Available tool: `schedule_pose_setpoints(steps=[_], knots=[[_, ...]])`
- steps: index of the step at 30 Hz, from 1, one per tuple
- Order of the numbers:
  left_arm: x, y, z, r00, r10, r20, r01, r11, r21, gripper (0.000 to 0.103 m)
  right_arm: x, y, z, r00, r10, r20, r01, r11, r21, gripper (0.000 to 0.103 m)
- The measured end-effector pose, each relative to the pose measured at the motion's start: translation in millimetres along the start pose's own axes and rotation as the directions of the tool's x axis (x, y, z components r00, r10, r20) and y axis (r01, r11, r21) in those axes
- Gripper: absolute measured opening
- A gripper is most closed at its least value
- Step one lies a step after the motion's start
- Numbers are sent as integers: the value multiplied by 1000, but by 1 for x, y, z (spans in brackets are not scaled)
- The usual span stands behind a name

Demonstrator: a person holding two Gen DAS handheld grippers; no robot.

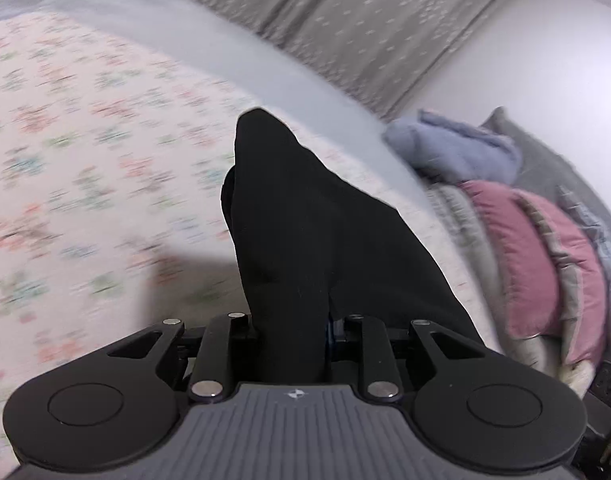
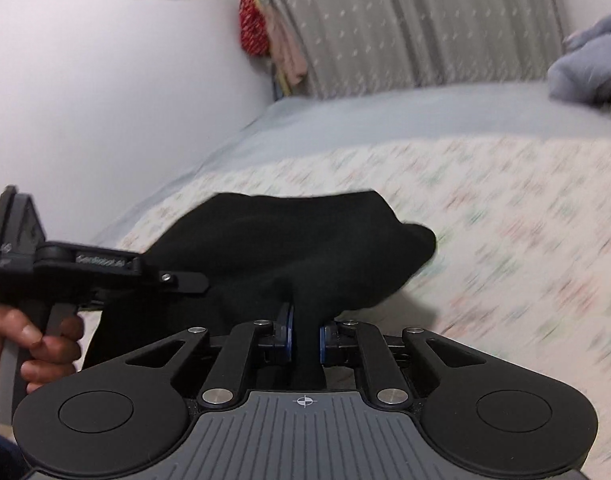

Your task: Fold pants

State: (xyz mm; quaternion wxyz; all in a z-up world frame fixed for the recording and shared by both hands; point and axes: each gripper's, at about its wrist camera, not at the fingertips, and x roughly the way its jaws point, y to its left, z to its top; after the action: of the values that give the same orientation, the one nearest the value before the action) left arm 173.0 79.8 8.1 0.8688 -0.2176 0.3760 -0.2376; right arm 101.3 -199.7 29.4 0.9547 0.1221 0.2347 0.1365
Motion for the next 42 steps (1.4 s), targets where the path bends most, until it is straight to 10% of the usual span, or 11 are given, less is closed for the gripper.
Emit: schedule_pose_setpoints(steps=[8, 13, 20, 28, 33, 42], knots=[[92, -6, -1, 994, 90, -55, -90, 996, -11, 49, 42, -90, 19, 995, -56, -84, 64, 994, 88, 14], [89, 22, 2, 983, 181, -26, -182, 983, -32, 65, 71, -124, 0, 970, -158, -186, 194, 961, 196, 40], [62, 16, 12, 982, 185, 40, -184, 982, -31, 65, 42, -101, 6, 941, -314, -125, 327, 939, 102, 43], [59, -58, -33, 995, 82, 50, -93, 961, 261, 65, 25, -58, 6, 972, -220, -82, 221, 975, 7, 43], [96, -42, -49, 964, 266, -1, -252, 915, 315, 61, 44, -49, -19, 944, -238, -229, 237, 971, -32, 43], [93, -38, -47, 958, 286, 1, -272, 911, 309, 59, 44, -46, -42, 942, -282, -180, 285, 958, -8, 46]])
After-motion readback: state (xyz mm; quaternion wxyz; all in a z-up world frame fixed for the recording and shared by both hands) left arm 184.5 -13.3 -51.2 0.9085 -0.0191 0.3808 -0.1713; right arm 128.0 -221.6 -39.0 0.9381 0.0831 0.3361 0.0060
